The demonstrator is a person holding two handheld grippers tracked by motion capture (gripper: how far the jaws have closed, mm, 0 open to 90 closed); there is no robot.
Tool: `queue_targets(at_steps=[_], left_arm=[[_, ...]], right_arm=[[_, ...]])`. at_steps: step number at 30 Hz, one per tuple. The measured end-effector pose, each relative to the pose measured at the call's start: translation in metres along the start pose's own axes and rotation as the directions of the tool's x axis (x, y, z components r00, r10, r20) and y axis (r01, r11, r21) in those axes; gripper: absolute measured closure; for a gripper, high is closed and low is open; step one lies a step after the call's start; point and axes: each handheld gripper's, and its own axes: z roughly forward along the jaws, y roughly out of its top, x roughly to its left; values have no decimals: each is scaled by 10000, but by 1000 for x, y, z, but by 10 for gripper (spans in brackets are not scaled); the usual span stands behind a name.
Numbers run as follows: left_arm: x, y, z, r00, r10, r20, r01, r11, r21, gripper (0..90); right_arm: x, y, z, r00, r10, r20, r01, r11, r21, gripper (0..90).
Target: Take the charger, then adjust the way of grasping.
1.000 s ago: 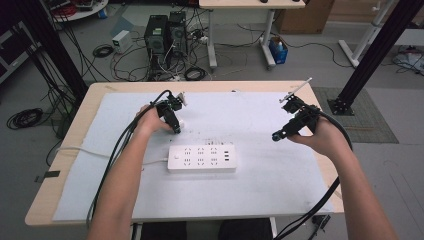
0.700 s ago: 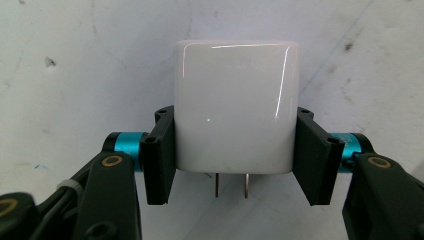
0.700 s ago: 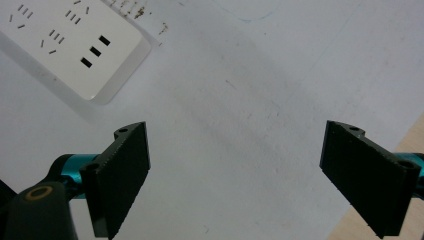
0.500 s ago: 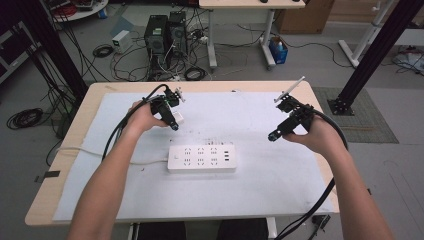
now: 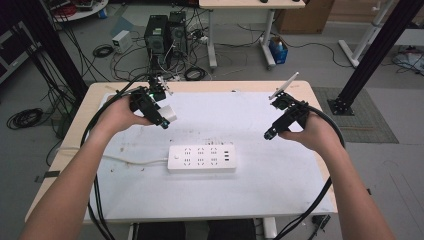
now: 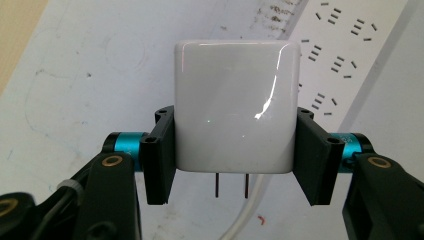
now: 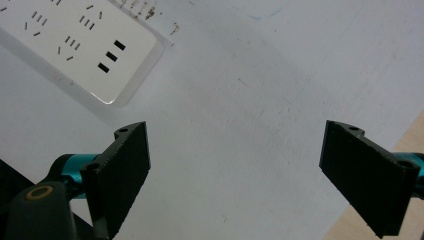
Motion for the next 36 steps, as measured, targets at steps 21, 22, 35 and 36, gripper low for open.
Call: queue_targets(at_steps=[21, 22, 35, 36], left_arm=[[-54, 2, 22, 9764, 1886, 1057, -1406, 9252, -3524, 425], [-56, 5, 23, 9737, 2016, 1059, -1506, 9189, -3647, 425], [-85, 38, 32, 9615, 2612, 858, -1919, 8611, -4708, 425], [-88, 41, 32, 9609, 2640, 837, -1946, 8585, -4744, 425]], right_arm=[[19, 16, -17, 9433, 1825, -2772, -2078, 9760, -645, 248], [22, 17, -18, 9398, 1778, -2917, -2070, 9757, -720, 256], [55, 38, -4, 7709, 2744, -5748, -3767, 9241, -640, 317], [57, 40, -3, 7678, 2776, -5775, -3811, 9224, -633, 317]])
